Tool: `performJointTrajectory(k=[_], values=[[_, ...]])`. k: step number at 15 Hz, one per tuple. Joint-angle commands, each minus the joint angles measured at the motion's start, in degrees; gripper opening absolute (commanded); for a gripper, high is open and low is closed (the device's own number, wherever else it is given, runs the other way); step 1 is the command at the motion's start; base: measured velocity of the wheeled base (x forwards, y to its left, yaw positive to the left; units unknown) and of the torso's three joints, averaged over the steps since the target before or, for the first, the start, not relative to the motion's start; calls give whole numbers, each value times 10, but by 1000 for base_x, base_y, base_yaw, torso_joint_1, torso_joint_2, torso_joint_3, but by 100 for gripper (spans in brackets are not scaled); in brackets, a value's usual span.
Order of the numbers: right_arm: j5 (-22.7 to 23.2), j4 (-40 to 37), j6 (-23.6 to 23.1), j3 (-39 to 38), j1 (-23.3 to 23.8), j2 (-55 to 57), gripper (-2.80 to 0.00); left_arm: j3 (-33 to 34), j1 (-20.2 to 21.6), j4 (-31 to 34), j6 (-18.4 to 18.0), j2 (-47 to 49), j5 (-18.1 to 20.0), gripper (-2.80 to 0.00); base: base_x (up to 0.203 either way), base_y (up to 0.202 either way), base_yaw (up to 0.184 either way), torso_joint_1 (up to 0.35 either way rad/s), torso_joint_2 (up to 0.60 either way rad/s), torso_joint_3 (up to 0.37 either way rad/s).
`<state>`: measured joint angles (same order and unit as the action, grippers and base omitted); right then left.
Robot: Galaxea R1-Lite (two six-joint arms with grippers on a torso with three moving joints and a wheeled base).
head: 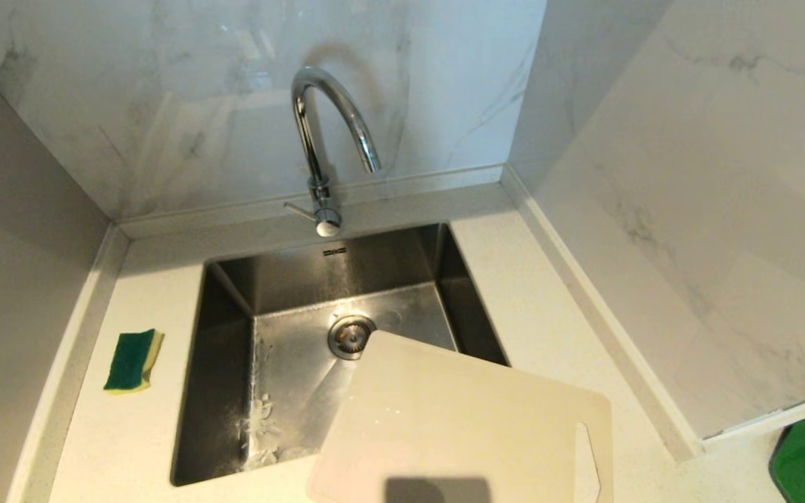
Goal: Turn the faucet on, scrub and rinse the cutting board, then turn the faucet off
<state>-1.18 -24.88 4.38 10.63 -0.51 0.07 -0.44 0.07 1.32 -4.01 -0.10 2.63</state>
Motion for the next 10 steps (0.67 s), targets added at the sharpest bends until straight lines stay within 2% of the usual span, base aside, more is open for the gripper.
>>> performJointTrajectory(k=[1,10], values=[[-1,-1,-1,0,0,0,-280,0,0,0,0,1,0,-280,0,0,0,0,0,0],[0,-1,-3,-1,0,0,-280,0,0,0,0,1,0,-280,0,0,0,0,0,0]])
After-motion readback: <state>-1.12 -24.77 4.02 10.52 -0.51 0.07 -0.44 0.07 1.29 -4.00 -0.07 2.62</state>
